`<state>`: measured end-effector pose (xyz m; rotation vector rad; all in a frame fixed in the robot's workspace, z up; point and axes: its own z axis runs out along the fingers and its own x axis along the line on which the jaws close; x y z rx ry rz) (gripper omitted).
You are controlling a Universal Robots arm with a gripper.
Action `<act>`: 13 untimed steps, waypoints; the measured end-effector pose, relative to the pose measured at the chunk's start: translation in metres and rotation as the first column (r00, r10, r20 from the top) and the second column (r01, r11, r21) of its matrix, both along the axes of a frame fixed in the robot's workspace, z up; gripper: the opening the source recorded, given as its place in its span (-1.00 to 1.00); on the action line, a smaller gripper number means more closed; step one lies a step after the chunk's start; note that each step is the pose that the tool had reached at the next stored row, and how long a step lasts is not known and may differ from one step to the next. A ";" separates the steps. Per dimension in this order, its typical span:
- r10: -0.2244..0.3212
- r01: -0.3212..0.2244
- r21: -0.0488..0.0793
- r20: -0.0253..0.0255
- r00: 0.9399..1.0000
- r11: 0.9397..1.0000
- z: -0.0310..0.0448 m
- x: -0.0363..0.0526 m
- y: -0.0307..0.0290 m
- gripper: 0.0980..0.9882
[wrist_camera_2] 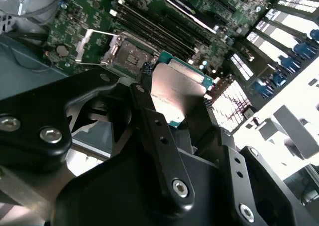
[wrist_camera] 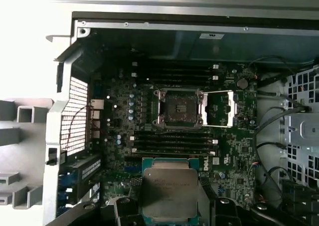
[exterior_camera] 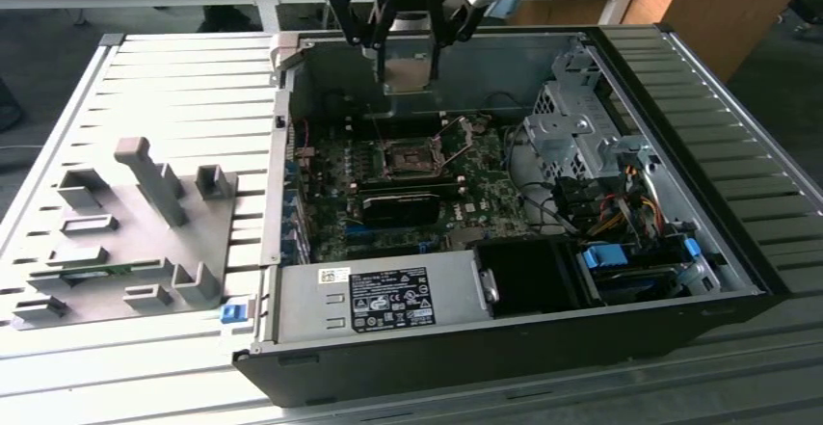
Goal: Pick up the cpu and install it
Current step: 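Pick up the cpu and move it towards the insertion slot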
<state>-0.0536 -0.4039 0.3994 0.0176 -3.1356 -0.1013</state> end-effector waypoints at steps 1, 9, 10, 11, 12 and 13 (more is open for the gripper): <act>0.000 0.000 0.000 0.000 1.000 1.000 -0.0002 0.0021 0.0011 -0.03; 0.000 0.000 0.001 0.000 1.000 1.000 -0.0030 0.0148 0.0158 -0.03; 0.001 -0.001 0.003 0.000 1.000 1.000 -0.0035 0.0159 0.0174 -0.03; 0.000 -0.001 0.004 0.000 1.000 1.000 -0.0040 0.0175 0.0190 -0.03; 0.001 -0.001 0.004 0.000 1.000 1.000 -0.0047 0.0197 0.0207 -0.03; 0.001 -0.001 0.004 0.000 1.000 1.000 -0.0055 0.0227 0.0226 -0.03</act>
